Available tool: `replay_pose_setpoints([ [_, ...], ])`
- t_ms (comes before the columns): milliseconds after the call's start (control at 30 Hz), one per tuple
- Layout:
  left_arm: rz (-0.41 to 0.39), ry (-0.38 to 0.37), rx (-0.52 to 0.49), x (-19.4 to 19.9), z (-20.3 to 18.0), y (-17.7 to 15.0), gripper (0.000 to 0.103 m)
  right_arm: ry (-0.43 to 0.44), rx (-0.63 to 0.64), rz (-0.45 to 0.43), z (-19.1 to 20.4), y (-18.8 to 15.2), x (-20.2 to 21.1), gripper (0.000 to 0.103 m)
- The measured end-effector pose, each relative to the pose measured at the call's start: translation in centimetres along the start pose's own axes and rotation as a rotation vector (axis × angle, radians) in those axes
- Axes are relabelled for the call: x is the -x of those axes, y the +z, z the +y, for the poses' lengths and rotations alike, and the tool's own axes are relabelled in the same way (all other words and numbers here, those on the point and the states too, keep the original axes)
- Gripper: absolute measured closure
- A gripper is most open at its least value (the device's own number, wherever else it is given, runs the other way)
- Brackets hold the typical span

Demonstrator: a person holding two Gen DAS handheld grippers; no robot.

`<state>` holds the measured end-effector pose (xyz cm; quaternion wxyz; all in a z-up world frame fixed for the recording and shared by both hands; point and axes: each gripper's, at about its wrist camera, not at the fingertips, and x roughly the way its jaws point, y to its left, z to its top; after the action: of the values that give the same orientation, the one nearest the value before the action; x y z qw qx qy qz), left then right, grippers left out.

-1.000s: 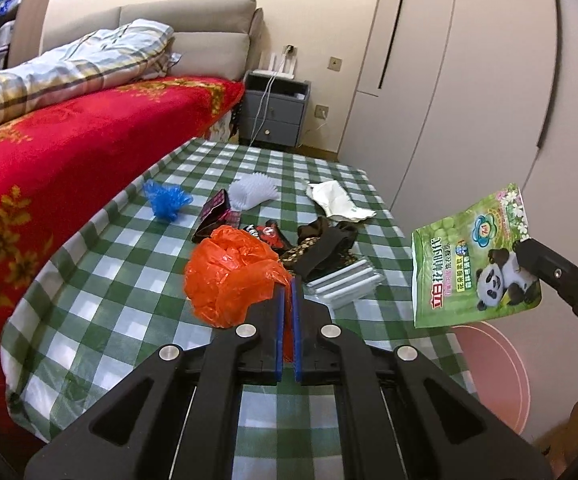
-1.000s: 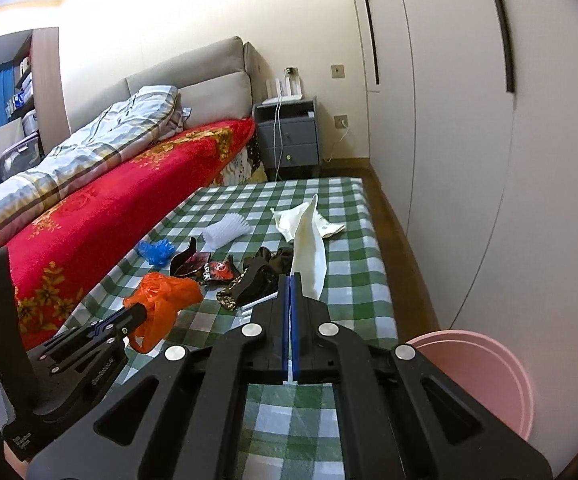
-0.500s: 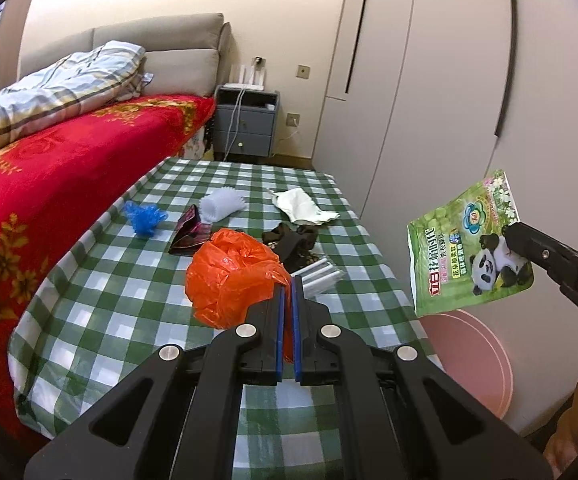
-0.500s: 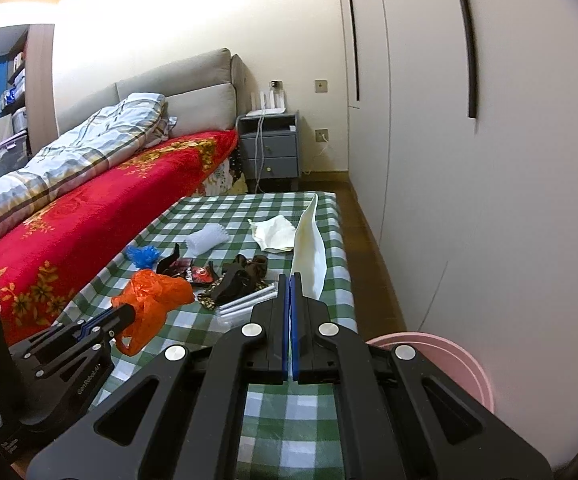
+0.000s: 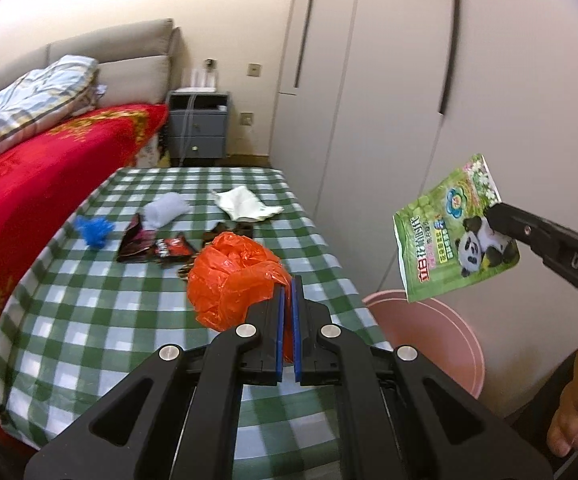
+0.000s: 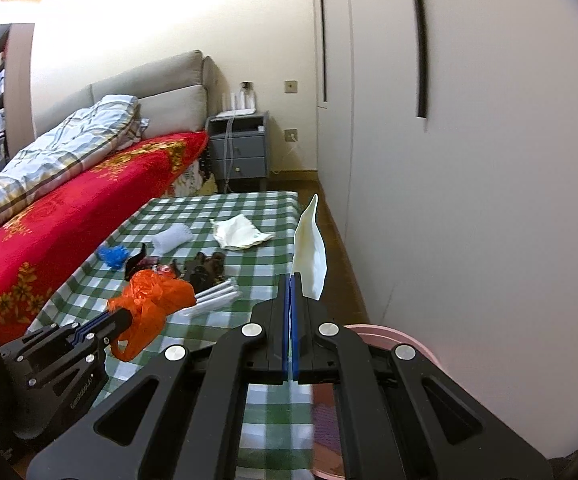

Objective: Collect trash
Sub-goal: 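Lift the orange bag and panda pouch over the pink bin and release both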

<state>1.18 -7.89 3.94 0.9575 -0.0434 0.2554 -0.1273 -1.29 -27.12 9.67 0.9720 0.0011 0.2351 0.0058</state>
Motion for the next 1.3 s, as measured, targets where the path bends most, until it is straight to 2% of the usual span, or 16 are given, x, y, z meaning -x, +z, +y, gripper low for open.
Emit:
replay_pose_setpoints([
  [400,0.015,-0.115,-0.075,-1.9,-5.1,-0.1,0.100,-0.101,-0.044,0.001,-5.0,0.8,2.0,0.102],
  [800,0.064,-0.246,-0.086,-5.1,-9.4,-0.7,0.100,-0.151,-0.130,0.039,-8.3,0.3,0.9,0.102],
  [1100,0.139,-0.330,-0.065,-8.2,-10.7,-1.3,0.099,-0.165,-0.170,0.073,-9.4,0.2,-0.9,0.102],
  [1133,0.166,-0.352,-0.053,-8.9,-10.8,-1.5,0.099,-0.170,-0.175,0.079,-9.5,0.2,-1.1,0.100],
  [1200,0.209,-0.363,-0.024,-9.9,-10.5,-2.1,0.087,-0.184,-0.194,0.085,-10.0,0.1,-1.4,0.098],
  [1267,0.225,-0.355,-0.002,-10.4,-10.1,-2.4,0.081,-0.182,-0.210,0.098,-10.3,0.0,-1.7,0.095],
  [1300,0.231,-0.349,0.001,-10.6,-10.0,-2.5,0.081,-0.188,-0.213,0.102,-10.3,0.0,-1.9,0.087],
])
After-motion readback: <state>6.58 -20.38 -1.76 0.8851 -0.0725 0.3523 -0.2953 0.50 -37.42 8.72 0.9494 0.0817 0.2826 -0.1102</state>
